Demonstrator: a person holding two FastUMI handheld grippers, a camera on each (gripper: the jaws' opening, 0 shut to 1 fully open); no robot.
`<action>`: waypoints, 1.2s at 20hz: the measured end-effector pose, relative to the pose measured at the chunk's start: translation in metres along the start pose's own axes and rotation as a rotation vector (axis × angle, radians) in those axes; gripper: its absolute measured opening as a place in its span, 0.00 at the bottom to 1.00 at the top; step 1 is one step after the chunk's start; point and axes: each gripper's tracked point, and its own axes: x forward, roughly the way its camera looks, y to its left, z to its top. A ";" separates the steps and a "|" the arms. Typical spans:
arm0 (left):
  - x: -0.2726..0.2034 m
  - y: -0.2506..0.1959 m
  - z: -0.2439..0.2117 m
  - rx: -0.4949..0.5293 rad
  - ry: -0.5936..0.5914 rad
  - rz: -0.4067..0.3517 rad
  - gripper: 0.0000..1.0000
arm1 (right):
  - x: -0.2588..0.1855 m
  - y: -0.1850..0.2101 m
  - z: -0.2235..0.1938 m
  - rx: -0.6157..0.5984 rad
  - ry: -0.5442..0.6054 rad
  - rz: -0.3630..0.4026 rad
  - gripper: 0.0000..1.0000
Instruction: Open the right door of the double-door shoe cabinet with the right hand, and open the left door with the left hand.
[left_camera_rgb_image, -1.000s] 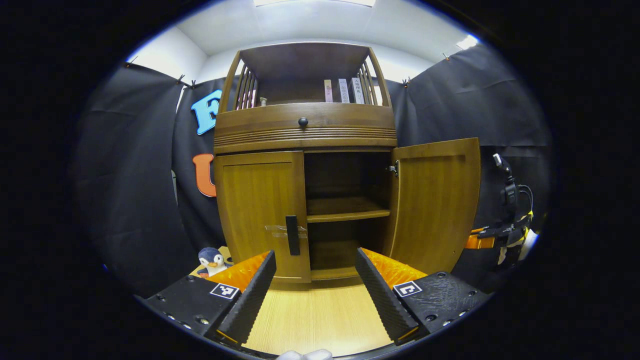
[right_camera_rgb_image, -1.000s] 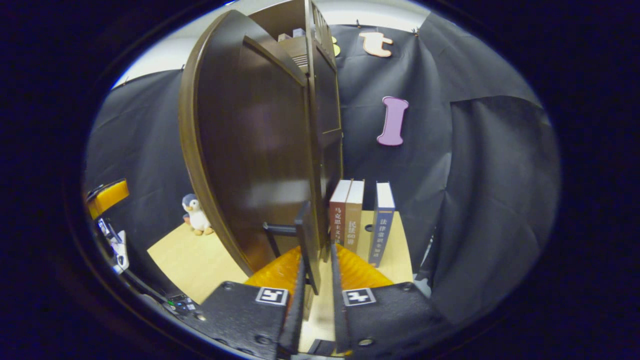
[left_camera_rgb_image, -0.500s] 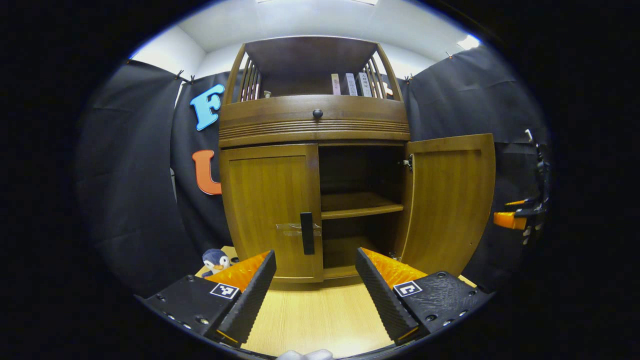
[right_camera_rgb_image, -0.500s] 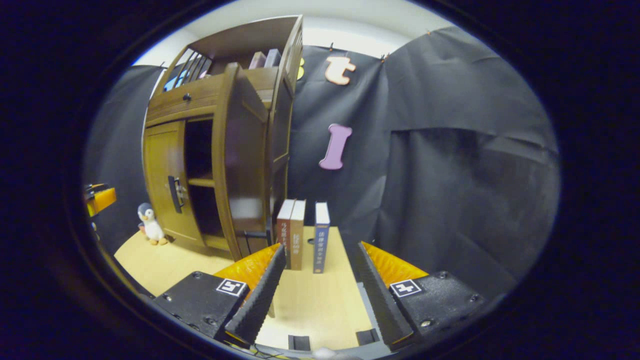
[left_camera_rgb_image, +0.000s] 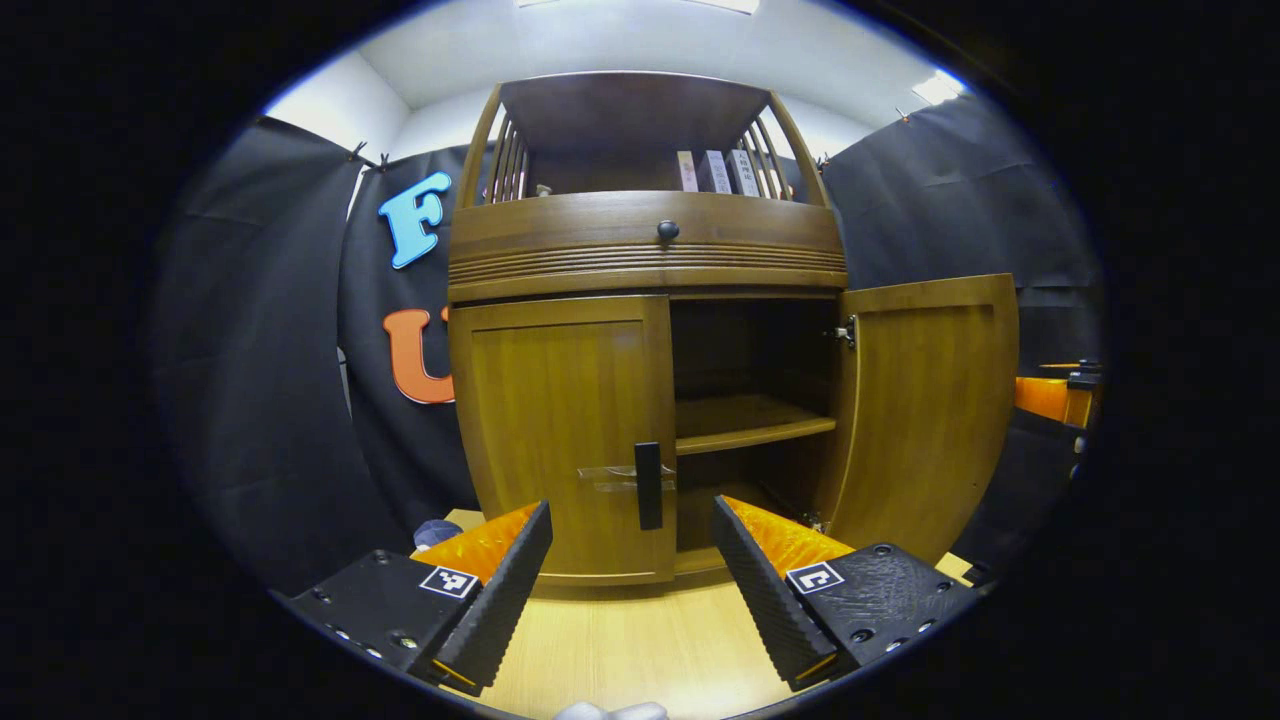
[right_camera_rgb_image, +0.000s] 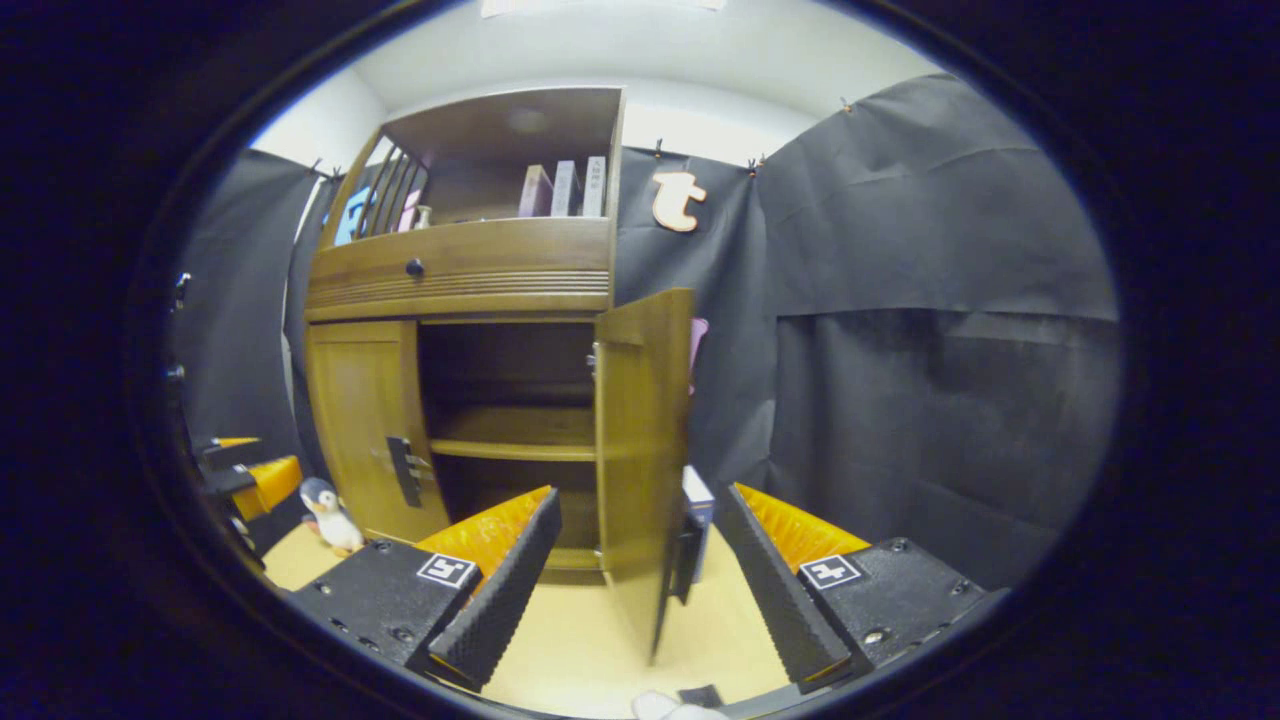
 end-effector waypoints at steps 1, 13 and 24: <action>0.003 0.004 -0.001 0.000 -0.001 0.006 0.96 | 0.000 0.012 -0.004 0.014 -0.003 0.005 1.00; 0.102 -0.004 -0.030 -0.044 -0.023 -0.018 0.96 | -0.010 0.062 -0.045 -0.044 0.139 0.063 1.00; 0.213 -0.027 -0.067 -0.025 -0.003 -0.015 0.92 | -0.021 0.038 -0.050 -0.123 0.181 -0.014 1.00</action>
